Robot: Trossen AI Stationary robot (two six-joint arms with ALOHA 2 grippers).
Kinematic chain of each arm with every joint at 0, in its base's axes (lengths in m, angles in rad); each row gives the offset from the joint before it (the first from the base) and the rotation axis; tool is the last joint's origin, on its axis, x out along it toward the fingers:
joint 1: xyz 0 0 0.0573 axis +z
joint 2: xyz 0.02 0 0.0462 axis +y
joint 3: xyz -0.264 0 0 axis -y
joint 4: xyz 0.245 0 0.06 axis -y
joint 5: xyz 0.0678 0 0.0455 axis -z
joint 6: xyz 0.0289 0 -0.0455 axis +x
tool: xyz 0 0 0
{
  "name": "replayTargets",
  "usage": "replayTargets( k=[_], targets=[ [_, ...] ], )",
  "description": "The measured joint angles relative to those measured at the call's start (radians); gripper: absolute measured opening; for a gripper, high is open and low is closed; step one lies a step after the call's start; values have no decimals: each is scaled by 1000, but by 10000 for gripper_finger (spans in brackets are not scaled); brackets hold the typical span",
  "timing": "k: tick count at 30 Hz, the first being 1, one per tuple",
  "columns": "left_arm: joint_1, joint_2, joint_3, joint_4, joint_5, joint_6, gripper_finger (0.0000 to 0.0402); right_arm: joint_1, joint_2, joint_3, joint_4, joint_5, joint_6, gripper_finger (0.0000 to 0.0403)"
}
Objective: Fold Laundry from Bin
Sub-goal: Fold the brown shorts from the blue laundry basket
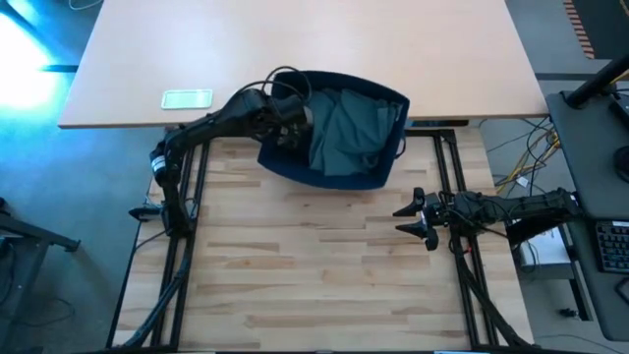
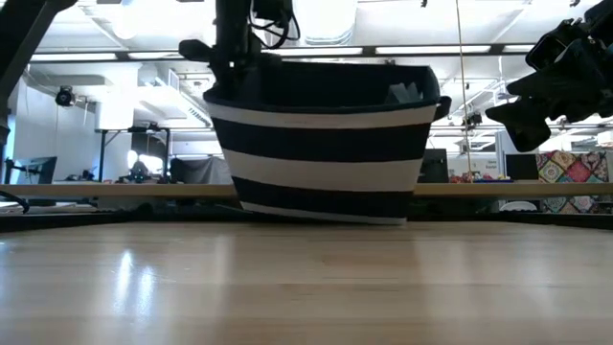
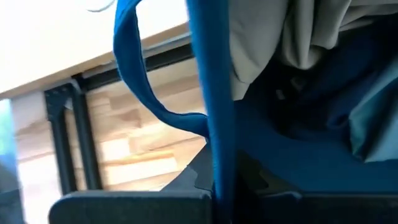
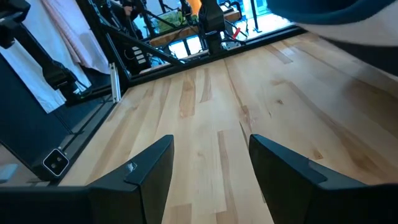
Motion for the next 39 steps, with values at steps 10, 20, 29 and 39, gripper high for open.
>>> replayTargets(
  k=[10, 20, 29, 39],
  targets=[
    [1, -2, 35, -5, 99, -20, 5, 0, 0, 0, 0, 0, 0, 206],
    [3, -15, 61, -9, 163, -7, 124, 0, 0, 0, 11, -1, 120, 206],
    [6, -48, 177, -11, 162, 75, 213, 0, 0, 0, 76, -1, 222, 206],
    [25, -141, 324, 45, 93, 210, 219, 0, 0, 0, 230, 2, 151, 206]
  ],
)
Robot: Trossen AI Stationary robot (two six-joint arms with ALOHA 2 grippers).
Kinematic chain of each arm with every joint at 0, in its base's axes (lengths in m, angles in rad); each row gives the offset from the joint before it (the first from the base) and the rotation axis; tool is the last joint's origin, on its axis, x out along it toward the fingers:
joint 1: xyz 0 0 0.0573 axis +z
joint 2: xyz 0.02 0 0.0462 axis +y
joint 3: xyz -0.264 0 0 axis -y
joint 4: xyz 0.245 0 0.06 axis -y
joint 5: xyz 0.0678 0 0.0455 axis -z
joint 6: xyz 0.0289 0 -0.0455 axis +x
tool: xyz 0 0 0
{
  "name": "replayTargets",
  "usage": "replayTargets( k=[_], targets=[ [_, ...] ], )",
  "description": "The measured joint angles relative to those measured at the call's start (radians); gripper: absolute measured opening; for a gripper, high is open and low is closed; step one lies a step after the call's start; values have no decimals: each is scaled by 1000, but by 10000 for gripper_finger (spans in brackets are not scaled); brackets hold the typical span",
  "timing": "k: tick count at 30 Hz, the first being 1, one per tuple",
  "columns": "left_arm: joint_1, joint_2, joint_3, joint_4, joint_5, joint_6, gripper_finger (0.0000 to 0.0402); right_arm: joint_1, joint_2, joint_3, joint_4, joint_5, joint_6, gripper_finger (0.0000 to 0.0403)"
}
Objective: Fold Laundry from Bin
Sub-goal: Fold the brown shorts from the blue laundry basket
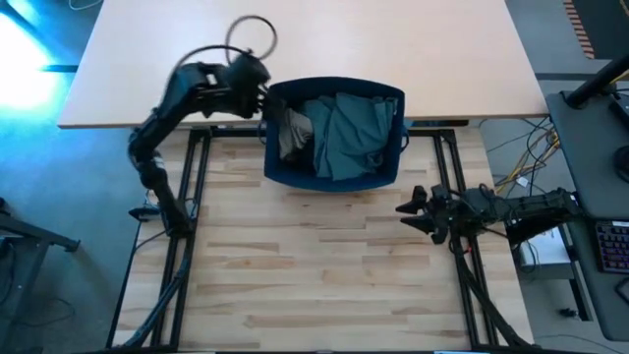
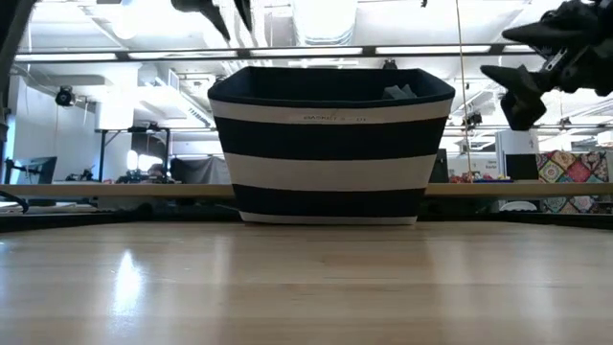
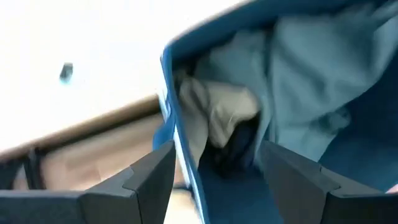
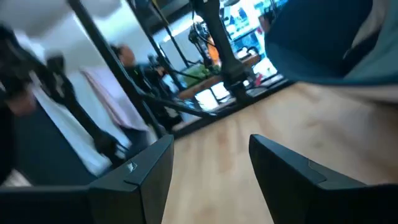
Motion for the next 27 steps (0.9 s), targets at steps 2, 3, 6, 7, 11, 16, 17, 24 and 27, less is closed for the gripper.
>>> replayTargets(
  k=[2, 3, 6, 7, 11, 16, 17, 24, 27],
  targets=[
    [-19, -43, -30, 76, -22, 36, 219, 0, 0, 0, -9, 0, -80, 206],
    [-33, -60, -46, 115, -25, 56, 219, 0, 0, 0, -8, 1, -93, 206],
    [-104, -88, -103, 268, -40, 123, 219, 0, 0, 0, -6, 32, -103, 206],
    [-134, -88, -124, 325, -46, 152, 220, 0, 0, 0, -2, 40, -114, 206],
    [-224, -77, -218, 521, -70, 250, 220, 0, 0, 0, 12, 50, -134, 206],
    [-250, -18, -317, 548, -242, 295, 220, 0, 1, 0, 11, 50, -133, 206],
    [-249, -3, -341, 548, -274, 295, 220, 0, 1, 0, 11, 50, -133, 206],
    [-216, 130, -430, 585, -307, 338, 220, 0, 1, 0, 6, 49, -134, 206],
    [-195, 181, -428, 596, -359, 366, 220, 0, 1, 0, 4, 49, -136, 206]
  ],
)
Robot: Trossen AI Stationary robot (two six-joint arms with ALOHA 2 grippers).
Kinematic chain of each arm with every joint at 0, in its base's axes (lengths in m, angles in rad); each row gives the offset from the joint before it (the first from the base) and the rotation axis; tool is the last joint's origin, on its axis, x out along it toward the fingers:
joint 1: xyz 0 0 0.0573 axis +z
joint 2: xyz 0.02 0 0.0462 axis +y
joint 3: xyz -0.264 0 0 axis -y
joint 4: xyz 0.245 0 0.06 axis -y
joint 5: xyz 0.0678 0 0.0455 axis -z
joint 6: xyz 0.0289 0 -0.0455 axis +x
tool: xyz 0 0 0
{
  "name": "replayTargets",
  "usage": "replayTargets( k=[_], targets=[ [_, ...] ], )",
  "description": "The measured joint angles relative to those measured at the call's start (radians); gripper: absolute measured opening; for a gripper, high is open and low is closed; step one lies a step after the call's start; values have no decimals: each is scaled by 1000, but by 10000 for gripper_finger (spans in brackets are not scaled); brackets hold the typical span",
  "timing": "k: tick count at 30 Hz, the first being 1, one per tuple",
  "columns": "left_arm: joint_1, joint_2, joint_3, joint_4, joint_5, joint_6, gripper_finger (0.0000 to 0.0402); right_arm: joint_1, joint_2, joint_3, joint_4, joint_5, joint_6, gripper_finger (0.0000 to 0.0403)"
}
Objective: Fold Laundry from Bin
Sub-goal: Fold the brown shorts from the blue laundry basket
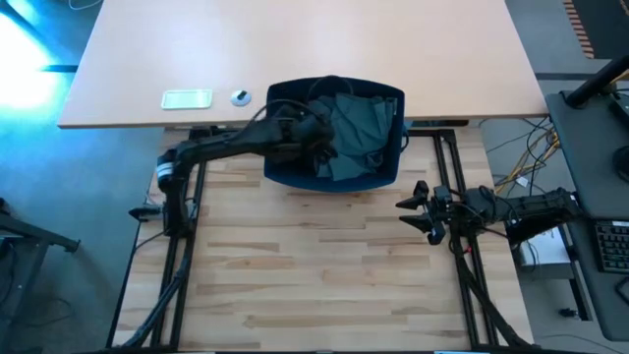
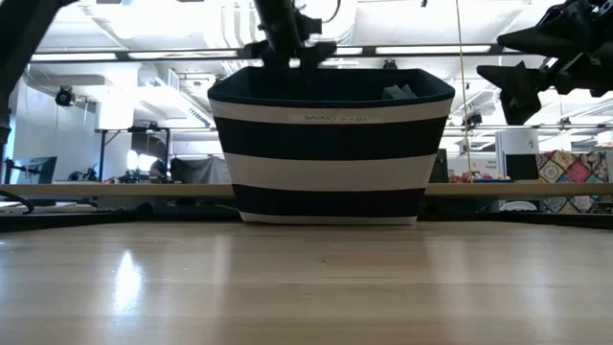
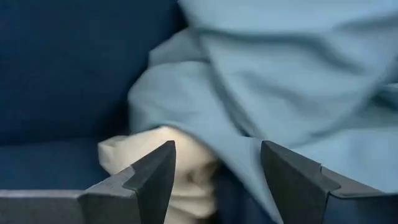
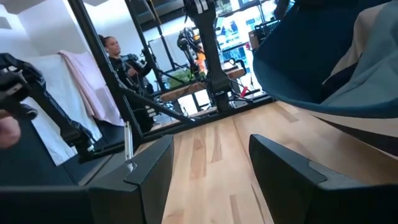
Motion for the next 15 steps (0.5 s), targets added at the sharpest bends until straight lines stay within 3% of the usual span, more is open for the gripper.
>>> replayTargets(
  k=[4, 15],
  targets=[
    [27, 78, 67, -83, -99, 33, 220, 0, 0, 0, -2, 0, -1, 206],
    [98, 317, 407, -391, -98, 101, 203, 0, 0, 0, -7, 0, -16, 206]
  ],
)
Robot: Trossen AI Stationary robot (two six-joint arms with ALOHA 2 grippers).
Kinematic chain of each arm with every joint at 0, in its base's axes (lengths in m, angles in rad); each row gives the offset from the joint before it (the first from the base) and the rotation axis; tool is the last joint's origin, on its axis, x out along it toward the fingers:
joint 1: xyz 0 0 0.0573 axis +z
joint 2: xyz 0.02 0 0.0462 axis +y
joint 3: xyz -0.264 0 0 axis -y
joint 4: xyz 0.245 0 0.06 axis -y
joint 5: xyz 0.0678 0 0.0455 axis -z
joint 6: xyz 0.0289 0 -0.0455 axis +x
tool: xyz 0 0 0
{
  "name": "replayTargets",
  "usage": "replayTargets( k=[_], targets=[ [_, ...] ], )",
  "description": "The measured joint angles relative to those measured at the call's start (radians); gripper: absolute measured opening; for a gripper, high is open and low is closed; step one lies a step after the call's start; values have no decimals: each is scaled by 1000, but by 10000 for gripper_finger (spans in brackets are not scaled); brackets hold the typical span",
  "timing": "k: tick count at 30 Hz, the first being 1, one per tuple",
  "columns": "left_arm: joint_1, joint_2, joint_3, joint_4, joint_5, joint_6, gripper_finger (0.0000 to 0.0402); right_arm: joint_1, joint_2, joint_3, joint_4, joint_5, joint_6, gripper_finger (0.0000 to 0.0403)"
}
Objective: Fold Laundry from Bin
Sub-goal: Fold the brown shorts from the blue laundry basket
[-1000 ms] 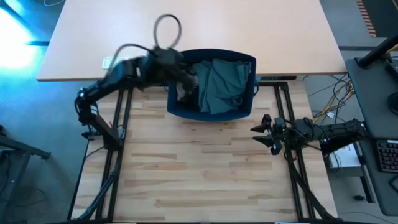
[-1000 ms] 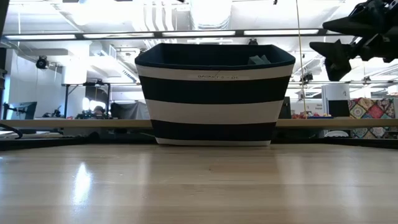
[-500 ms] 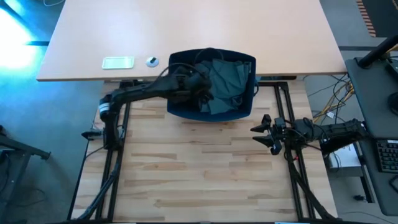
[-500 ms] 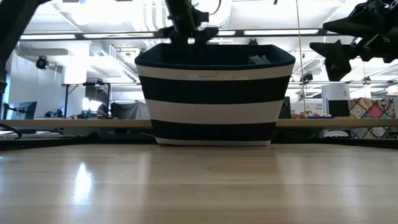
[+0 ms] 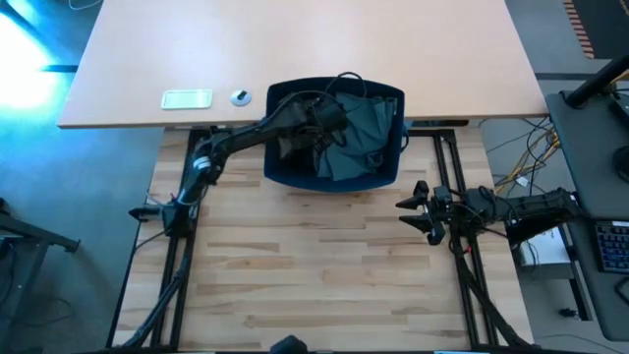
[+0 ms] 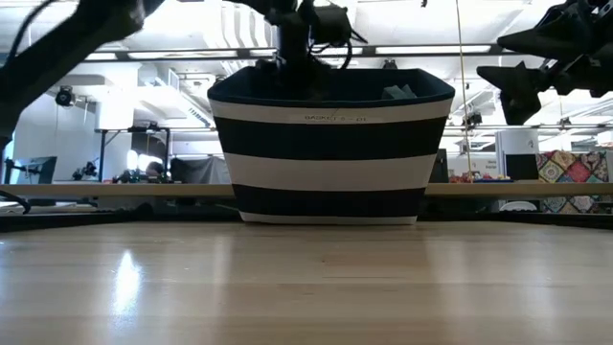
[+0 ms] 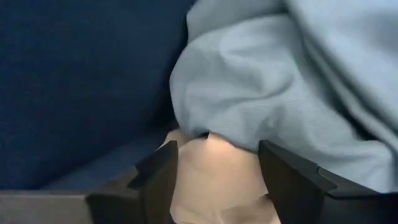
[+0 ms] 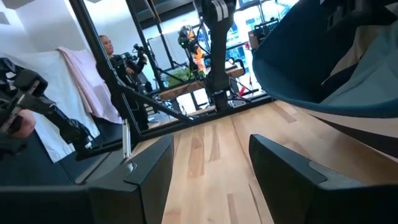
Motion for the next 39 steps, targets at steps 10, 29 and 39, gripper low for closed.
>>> replayTargets(
  k=[10, 29, 39],
  targets=[
    [6, 2, -29, -200, 24, -138, 135, 0, 1, 0, -19, 1, -7, 206],
    [6, -111, -5, -198, 105, 89, 245, 0, 0, 0, -19, 2, 2, 206],
    [8, -109, -19, -190, 203, 373, 236, 0, 1, 0, -19, 1, -1, 206]
  ],
)
